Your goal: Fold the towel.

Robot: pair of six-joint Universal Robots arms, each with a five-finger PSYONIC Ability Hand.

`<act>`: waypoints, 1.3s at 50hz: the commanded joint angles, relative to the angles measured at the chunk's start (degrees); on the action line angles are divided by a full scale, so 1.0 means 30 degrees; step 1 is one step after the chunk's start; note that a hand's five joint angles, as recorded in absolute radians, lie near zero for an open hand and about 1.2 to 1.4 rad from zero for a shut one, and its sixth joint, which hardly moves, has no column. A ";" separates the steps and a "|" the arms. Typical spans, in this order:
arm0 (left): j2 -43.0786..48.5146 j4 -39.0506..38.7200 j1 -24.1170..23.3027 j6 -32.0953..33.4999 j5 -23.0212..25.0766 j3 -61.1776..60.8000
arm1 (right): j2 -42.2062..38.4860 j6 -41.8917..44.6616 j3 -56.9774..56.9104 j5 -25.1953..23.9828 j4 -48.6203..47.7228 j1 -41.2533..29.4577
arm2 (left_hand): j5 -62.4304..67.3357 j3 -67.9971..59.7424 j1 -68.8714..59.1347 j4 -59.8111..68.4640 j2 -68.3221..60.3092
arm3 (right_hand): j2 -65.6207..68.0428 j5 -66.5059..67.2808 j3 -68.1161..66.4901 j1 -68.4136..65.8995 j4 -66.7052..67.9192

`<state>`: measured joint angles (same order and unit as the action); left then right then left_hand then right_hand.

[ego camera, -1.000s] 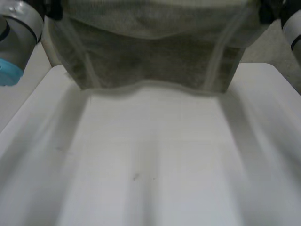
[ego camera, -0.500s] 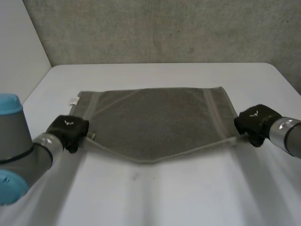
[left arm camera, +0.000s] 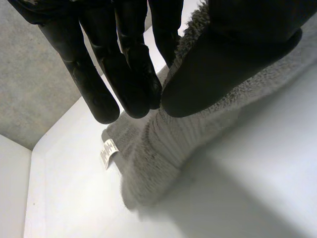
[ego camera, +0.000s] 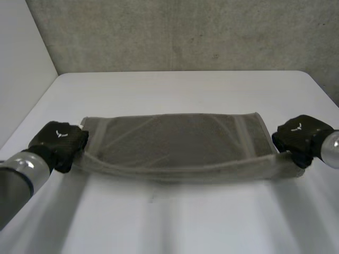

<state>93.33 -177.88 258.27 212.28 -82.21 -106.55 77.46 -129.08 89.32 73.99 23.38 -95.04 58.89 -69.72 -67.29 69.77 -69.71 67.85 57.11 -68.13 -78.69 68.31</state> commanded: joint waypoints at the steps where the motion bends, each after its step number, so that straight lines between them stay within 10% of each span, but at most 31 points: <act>1: 0.4689 -0.0590 -0.0192 -0.0156 0.0039 0.4402 | -0.3817 -0.2236 -0.3027 0.0035 -0.2257 -0.0108 | 0.3702 -0.3425 -0.4237 0.3412 -0.3431 | 0.4051 0.4297 -0.3958 -0.0436 0.3895; 31: 1.7668 -0.0385 -0.1511 -0.1884 -0.1396 2.0515 | -1.4628 -0.5254 -1.3896 0.2056 -1.1017 -0.2452 | 0.3702 -0.3425 -0.4237 0.3412 -0.3431 | 0.0987 0.1234 -0.0894 0.2628 0.0832; 32: 1.7813 -0.0356 -0.1511 -0.1884 -0.1686 2.0747 | -1.4947 -0.5196 -1.4244 0.2143 -1.1017 -0.2481 | -0.7281 0.7558 0.6746 -0.7572 0.7552 | -1.5388 -1.5142 1.5482 1.9003 -1.5544; 33: 1.7901 -0.0298 -0.1569 -0.1884 -0.2008 2.0808 | -1.5153 -0.5137 -1.4421 0.2347 -1.1017 -0.2481 | -1.9631 1.9908 1.9096 -1.9922 1.9902 | -1.9282 -1.9036 1.9375 2.2897 -1.9438; 65: 0.7795 -0.0004 -0.1423 -0.2089 -0.3301 0.9968 | -0.4081 -0.5605 -0.3466 0.2496 -0.6154 -0.1983 | -1.9631 1.9908 1.9096 -1.9922 1.9902 | -1.9282 -1.9036 1.9375 2.2897 -1.9438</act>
<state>119.93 -176.94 253.50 206.09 -92.26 -71.49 63.92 -145.83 74.64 81.99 1.64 -102.88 1.46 -9.67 -10.06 9.61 -9.53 12.88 3.70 -12.46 -11.85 13.39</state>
